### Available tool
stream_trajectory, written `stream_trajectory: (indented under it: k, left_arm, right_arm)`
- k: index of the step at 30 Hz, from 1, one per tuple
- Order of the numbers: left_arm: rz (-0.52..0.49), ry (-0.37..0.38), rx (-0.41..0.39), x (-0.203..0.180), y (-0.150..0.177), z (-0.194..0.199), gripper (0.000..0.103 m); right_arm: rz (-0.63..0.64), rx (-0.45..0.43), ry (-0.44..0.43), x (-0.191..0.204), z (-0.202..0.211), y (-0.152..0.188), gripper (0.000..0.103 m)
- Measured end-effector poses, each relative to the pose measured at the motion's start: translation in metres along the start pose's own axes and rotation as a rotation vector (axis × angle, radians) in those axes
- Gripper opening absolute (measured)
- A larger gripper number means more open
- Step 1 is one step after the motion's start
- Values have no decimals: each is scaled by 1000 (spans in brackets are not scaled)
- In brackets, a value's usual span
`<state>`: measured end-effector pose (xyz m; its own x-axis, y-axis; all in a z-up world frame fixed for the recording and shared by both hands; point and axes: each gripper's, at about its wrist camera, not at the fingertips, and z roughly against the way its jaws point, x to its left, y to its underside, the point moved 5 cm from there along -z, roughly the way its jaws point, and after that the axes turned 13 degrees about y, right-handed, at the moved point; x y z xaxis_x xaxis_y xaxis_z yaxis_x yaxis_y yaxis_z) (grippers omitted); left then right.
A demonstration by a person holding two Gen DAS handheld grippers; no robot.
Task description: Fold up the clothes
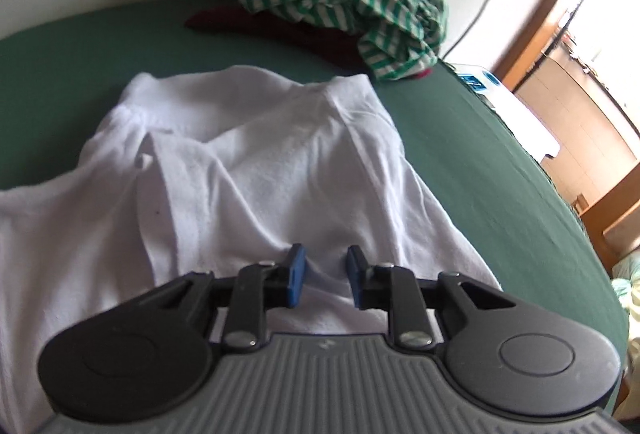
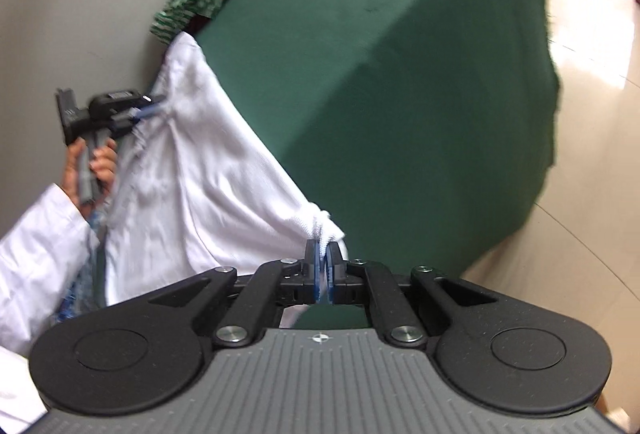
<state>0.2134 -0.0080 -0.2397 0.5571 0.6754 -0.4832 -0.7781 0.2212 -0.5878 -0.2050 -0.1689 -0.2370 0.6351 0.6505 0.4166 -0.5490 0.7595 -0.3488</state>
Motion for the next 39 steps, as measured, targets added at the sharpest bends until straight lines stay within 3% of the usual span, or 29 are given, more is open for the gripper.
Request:
stream_trajectory:
  k: [4, 8, 10, 11, 13, 16, 18, 21, 23, 25, 26, 27, 29, 33, 39]
  left_arm:
    - [-26, -12, 3, -2, 1, -1, 23]
    - [-59, -31, 10, -7, 2, -3, 24]
    - [-73, -36, 16, -9, 2, -4, 26]
    - [-74, -32, 16, -10, 2, -4, 27]
    - [-63, -20, 12, -10, 1, -4, 28]
    - [-38, -3, 11, -8, 1, -1, 28]
    - [-50, -7, 22, -8, 3, 6, 28]
    - [-89, -17, 32, -12, 15, 25, 29]
    - [-79, 11, 30, -12, 29, 40, 33]
    - [-54, 14, 4, -12, 44, 54, 33]
    - [-36, 16, -17, -13, 50, 61, 33]
    - [-12, 21, -39, -14, 56, 68, 34]
    - [33, 21, -72, -17, 70, 79, 39]
    - [95, -3, -103, -25, 99, 96, 42]
    - [166, -126, -147, -38, 131, 106, 42]
  right_arm:
    - [-17, 84, 36, -9, -17, 22, 0]
    - [121, 85, 209, -9, -16, 29, 0]
    - [192, -8, 187, 8, -1, 16, 1]
    - [220, -52, 156, 20, 4, 8, 7]
    - [259, -96, 95, 45, 1, -6, 19]
    - [264, -94, 39, 64, -12, -18, 21]
    - [241, -54, 63, 59, -19, -16, 22]
    - [330, -15, 193, 62, -10, -15, 21]
    - [408, -63, 135, 86, 4, -24, 22]
    - [473, -108, 67, 112, 16, -35, 31]
    - [490, -119, 21, 128, 15, -44, 42]
    - [514, -120, -19, 143, 9, -52, 43]
    - [569, -116, -85, 172, -4, -69, 42]
    - [733, -77, -107, 217, -44, -102, 25]
    - [918, -50, -196, 293, -109, -163, 25]
